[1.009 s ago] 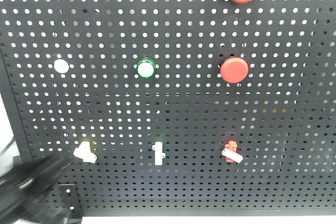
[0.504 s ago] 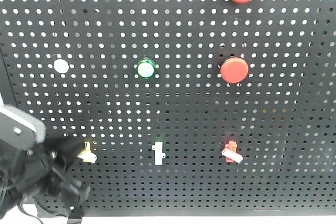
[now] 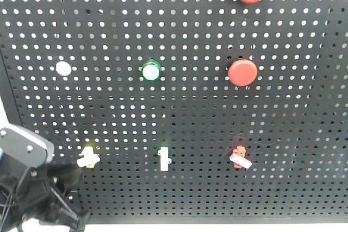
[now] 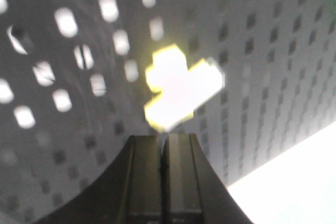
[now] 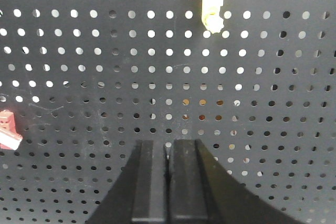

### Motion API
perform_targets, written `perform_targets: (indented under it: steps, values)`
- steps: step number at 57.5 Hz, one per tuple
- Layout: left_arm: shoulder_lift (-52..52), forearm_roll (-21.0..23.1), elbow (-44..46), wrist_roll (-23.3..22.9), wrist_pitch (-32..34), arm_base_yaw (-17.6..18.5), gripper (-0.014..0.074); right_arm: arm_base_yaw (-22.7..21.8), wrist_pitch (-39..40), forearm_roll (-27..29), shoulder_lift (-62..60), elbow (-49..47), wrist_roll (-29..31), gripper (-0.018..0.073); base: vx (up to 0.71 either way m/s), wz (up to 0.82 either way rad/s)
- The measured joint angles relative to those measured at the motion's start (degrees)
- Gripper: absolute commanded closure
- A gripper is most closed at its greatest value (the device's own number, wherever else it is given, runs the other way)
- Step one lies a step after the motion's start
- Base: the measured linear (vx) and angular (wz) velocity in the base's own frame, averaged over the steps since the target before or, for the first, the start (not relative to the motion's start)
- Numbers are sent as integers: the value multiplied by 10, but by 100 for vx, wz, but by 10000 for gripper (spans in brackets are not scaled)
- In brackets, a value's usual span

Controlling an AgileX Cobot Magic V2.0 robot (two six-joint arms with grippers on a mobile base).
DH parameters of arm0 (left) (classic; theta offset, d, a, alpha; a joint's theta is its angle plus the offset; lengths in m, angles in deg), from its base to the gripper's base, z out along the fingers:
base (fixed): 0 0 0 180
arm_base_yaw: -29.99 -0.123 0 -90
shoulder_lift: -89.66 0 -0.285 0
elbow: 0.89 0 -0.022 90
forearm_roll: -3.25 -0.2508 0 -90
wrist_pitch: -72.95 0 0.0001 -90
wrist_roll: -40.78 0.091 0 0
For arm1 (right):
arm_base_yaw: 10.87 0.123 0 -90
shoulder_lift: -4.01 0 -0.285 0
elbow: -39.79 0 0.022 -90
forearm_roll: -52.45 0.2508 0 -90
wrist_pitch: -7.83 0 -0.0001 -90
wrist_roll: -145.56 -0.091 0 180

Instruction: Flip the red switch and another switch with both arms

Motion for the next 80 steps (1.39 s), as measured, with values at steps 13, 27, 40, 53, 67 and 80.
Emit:
perform_targets:
  steps: [13,27,40,53,67,80]
  values:
    - [41,1,0,0,-15,0,594,0,0,0,0,0,-1,566,0,0]
    - [129,1,0,0,-15,0,594,28,5,-6,26,0,-31,566,0,0]
    - [168,1,0,0,-17,0,594,143,75,-18,112,-6,-33,566,0,0]
    - [170,1,0,0,-22,0,594,209,137,-19,244,-70,-28,566,0,0]
    - [170,1,0,0,-22,0,594,213,176,-21,331,-138,-38,566,0,0]
    - [161,1,0,0,-21,0,594,215,180,-33,376,-169,-43,566,0,0]
